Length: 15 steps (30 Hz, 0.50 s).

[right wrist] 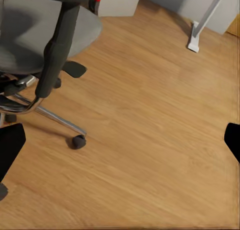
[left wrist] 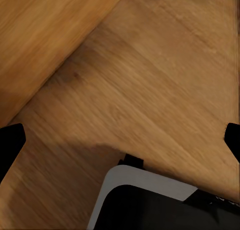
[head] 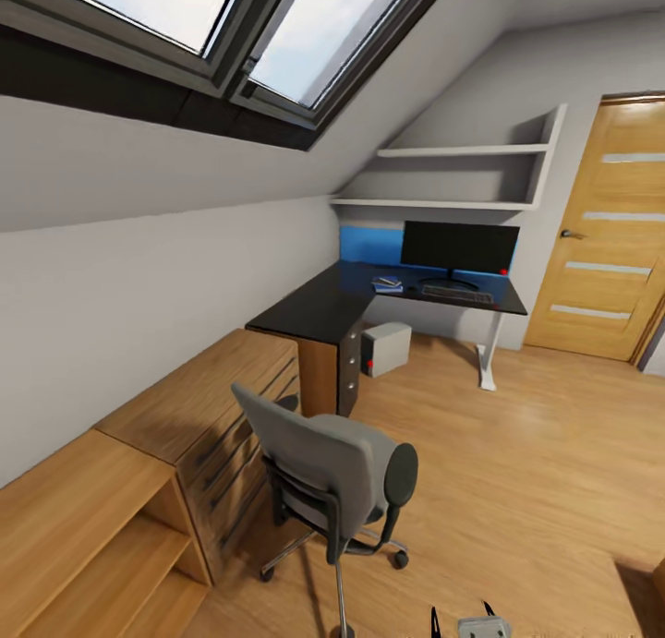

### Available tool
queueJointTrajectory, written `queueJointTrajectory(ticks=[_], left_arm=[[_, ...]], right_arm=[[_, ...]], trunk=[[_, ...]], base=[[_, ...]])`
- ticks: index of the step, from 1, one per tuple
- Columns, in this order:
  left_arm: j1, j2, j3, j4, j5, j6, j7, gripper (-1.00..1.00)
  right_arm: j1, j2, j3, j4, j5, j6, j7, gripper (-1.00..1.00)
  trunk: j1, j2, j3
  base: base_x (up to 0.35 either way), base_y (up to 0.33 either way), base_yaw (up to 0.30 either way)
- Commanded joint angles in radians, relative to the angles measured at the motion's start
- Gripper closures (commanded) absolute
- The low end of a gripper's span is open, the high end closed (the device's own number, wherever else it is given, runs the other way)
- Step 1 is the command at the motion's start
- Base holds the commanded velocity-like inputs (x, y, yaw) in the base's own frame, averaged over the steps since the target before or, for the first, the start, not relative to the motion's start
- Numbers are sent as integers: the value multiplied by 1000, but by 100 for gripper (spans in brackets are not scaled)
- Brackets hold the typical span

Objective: In the bedroom, organize the workspace by keeping the computer under the desk, ensuring the monitor is on the desk, placing the keyboard on the desk next to the monitor, placing the mouse on the desk next to the keyboard, moving the folder from the swivel chair onto the desk next to the mouse, stacking the notebook on top of the folder with the pen on top of the notebook, and positioning the swivel chair next to the desk.

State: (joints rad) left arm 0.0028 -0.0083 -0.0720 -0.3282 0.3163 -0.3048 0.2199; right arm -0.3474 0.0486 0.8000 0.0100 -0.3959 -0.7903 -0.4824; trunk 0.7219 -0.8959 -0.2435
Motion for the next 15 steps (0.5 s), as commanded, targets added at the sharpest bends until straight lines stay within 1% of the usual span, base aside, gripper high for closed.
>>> queueJointTrajectory(ticks=[1,8,15], left_arm=[[0,1,-8,-2,6,-2,7,-100],[0,1,-8,-2,6,-2,7,-100],[0,1,-8,-2,6,-2,7,-100]], right_arm=[[-1,1,8,1,-4,-1,-5,-100],[-1,0,8,1,-4,-1,-5,-100],[-1,0,8,1,-4,-1,-4,-100]], trunk=[[0,-1,-1],[0,-1,-1],[0,-1,-1]], base=[[0,0,-292],[0,16,-292],[0,274,-292]])
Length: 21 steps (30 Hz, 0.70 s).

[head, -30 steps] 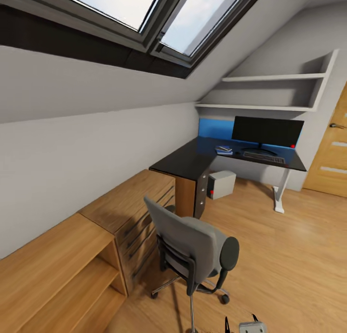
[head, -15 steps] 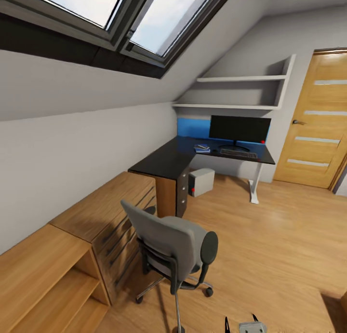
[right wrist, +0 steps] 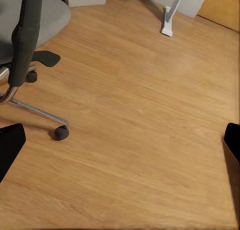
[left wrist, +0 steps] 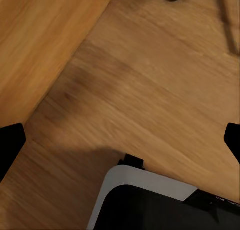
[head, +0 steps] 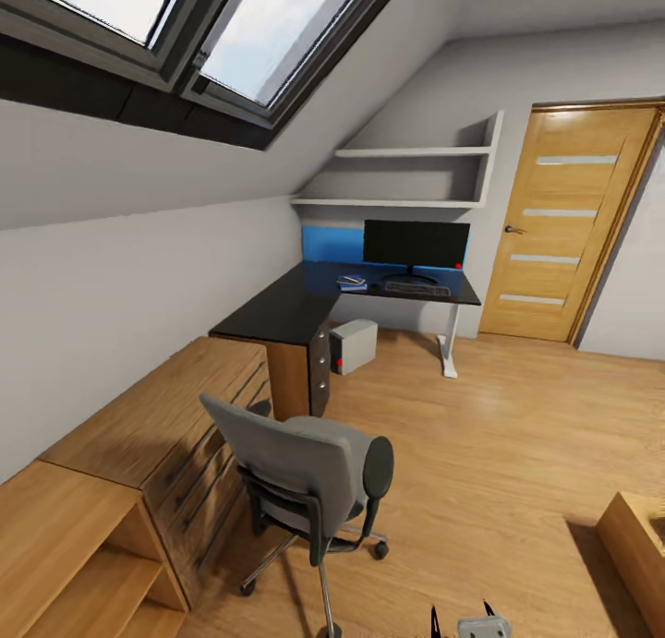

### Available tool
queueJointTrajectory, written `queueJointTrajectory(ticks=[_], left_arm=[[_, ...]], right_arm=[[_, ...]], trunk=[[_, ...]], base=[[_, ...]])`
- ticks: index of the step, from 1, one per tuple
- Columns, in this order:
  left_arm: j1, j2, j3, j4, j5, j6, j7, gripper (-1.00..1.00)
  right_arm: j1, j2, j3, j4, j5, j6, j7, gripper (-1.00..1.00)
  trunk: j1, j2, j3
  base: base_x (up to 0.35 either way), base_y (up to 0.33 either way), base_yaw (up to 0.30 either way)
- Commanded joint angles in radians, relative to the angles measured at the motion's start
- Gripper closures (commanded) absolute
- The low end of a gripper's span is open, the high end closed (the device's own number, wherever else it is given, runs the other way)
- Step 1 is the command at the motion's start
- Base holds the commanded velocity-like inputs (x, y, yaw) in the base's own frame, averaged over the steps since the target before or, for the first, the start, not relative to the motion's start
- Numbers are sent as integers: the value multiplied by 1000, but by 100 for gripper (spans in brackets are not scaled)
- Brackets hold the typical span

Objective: In the bedroom, organize the workspace by keeping the computer under the desk, ensuring the monitor is on the desk, placing the keyboard on the desk next to the monitor, placing the mouse on the desk next to the keyboard, moving the folder from the swivel chair onto the desk next to the mouse, stacking the notebook on top of the folder with the pen on top of the notebook, and positioning the swivel chair next to the desk.

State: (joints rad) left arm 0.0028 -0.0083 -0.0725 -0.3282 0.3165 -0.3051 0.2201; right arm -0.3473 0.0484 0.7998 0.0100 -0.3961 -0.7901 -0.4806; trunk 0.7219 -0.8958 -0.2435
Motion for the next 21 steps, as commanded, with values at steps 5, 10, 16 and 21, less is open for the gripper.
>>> queueJointTrajectory(ticks=[5,10,16,21], left_arm=[[0,1,-9,-2,6,-2,7,-100],[0,1,-9,-2,6,-2,7,-100],[0,1,-9,-2,6,-2,7,-100],[0,0,-9,-2,6,-2,7,-100]], right_arm=[[-1,1,9,1,-4,-1,-5,-100],[-1,1,9,1,-4,-1,-4,-100],[-1,1,9,1,-4,-1,-4,-100],[-1,1,9,1,-4,-1,-4,-100]], trunk=[[0,-1,-1],[0,-1,-1],[0,-1,-1],[0,-1,-1]], base=[[-8,300,-292],[-54,302,-292],[-58,255,-292],[-13,61,-292]])
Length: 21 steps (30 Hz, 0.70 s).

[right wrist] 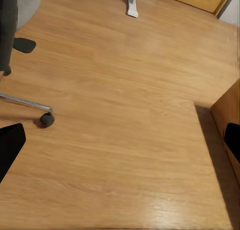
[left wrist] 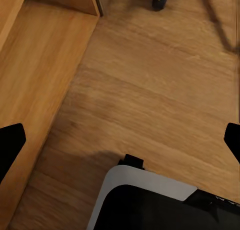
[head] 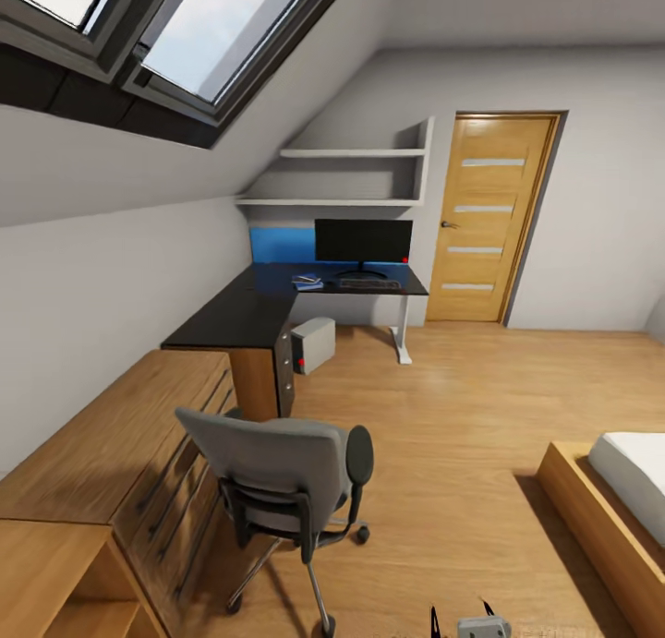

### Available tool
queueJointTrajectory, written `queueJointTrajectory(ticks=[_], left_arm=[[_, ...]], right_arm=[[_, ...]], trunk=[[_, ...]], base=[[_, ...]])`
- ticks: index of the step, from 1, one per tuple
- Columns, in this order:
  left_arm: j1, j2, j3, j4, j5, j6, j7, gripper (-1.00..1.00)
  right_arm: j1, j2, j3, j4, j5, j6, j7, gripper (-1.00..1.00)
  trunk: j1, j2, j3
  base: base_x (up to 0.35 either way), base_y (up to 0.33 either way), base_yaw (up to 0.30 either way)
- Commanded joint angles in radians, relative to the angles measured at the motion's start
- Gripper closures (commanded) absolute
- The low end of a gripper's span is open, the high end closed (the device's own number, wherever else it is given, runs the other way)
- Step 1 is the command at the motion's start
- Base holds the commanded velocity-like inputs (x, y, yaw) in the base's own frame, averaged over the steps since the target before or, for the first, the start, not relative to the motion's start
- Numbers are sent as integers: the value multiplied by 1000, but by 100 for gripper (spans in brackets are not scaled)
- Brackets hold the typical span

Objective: In the bedroom, organize the workspace by keeping the computer under the desk, ensuring the monitor is on the desk, placing the keyboard on the desk next to the monitor, placing the mouse on the desk next to the keyboard, moving the folder from the swivel chair onto the desk next to the mouse, stacking the notebook on top of the folder with the pen on top of the notebook, and positioning the swivel chair next to the desk.

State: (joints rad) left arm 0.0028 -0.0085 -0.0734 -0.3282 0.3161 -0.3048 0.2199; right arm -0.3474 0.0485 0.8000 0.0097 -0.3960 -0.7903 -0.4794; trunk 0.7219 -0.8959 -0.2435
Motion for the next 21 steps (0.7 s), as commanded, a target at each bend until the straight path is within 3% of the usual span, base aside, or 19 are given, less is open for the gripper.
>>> queueJointTrajectory(ticks=[1,7,21], left_arm=[[0,1,-8,-2,6,-2,7,-100],[0,1,-8,-2,5,-2,7,-100],[0,1,-8,-2,5,-2,7,-100]], right_arm=[[-1,1,8,1,-4,-1,-5,-100],[-1,1,9,1,-4,-1,-5,-100],[-1,-1,12,1,-3,-3,-4,-100]], trunk=[[0,-1,-1],[0,-1,-1],[0,-1,-1]], base=[[-4,19,-292],[-28,110,-228],[-47,193,-19]])
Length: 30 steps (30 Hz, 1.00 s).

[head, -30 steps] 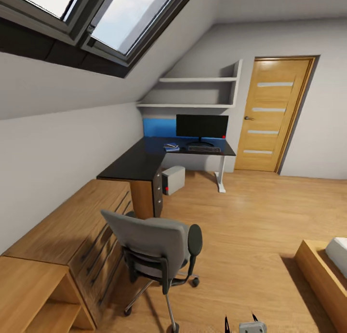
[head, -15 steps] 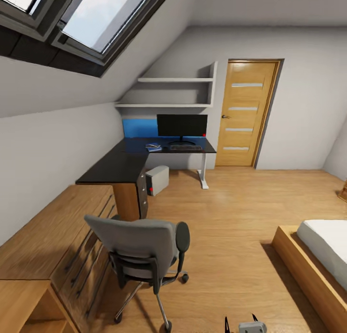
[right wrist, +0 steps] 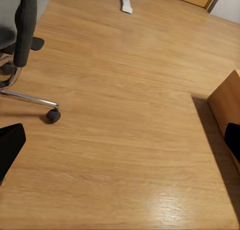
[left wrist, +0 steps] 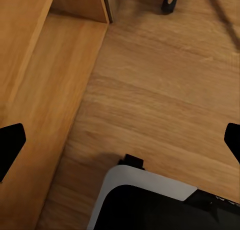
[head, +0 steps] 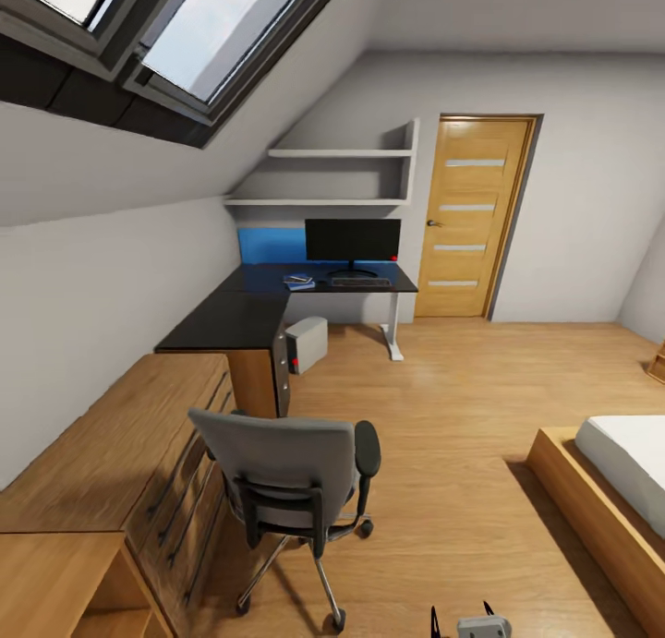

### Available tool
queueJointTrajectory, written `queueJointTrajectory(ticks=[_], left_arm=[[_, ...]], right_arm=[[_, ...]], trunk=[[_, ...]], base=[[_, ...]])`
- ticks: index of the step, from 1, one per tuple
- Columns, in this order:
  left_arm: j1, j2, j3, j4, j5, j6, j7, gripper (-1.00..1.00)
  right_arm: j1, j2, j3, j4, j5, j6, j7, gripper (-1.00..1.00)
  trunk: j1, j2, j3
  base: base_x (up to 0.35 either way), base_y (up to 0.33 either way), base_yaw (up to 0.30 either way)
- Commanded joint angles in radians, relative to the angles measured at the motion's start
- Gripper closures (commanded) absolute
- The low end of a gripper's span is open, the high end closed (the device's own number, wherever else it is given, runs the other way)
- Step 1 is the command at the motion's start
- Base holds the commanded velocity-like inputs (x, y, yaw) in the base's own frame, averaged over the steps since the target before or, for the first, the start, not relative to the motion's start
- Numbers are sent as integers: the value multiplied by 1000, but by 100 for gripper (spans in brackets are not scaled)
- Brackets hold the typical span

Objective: In the bedroom, organize the workspace by keeping the computer under the desk, ensuring the monitor is on the desk, placing the keyboard on the desk next to the monitor, placing the mouse on the desk next to the keyboard, moving the folder from the swivel chair onto the desk next to the mouse, stacking the notebook on top of the folder with the pen on top of the notebook, and positioning the swivel chair next to the desk.

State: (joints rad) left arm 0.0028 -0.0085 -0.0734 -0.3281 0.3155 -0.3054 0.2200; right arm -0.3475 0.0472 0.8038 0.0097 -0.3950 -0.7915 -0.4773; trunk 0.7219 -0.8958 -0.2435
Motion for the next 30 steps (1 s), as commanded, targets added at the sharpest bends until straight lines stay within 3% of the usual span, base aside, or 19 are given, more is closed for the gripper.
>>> queueJointTrajectory(ticks=[1,20,30], left_arm=[[0,1,-8,-2,6,-1,7,-100],[0,0,-9,-2,5,-1,6,-100],[0,0,-6,-12,7,-3,7,-100]], right_arm=[[-1,1,9,1,-4,-2,-6,-100],[-1,0,12,2,0,-2,-6,-100],[-1,-4,10,7,-2,-2,-6,-100]], trunk=[[0,-1,-1],[0,-1,-1],[8,-15,-7]], base=[[-13,159,-1],[-2,143,0],[0,32,0]])
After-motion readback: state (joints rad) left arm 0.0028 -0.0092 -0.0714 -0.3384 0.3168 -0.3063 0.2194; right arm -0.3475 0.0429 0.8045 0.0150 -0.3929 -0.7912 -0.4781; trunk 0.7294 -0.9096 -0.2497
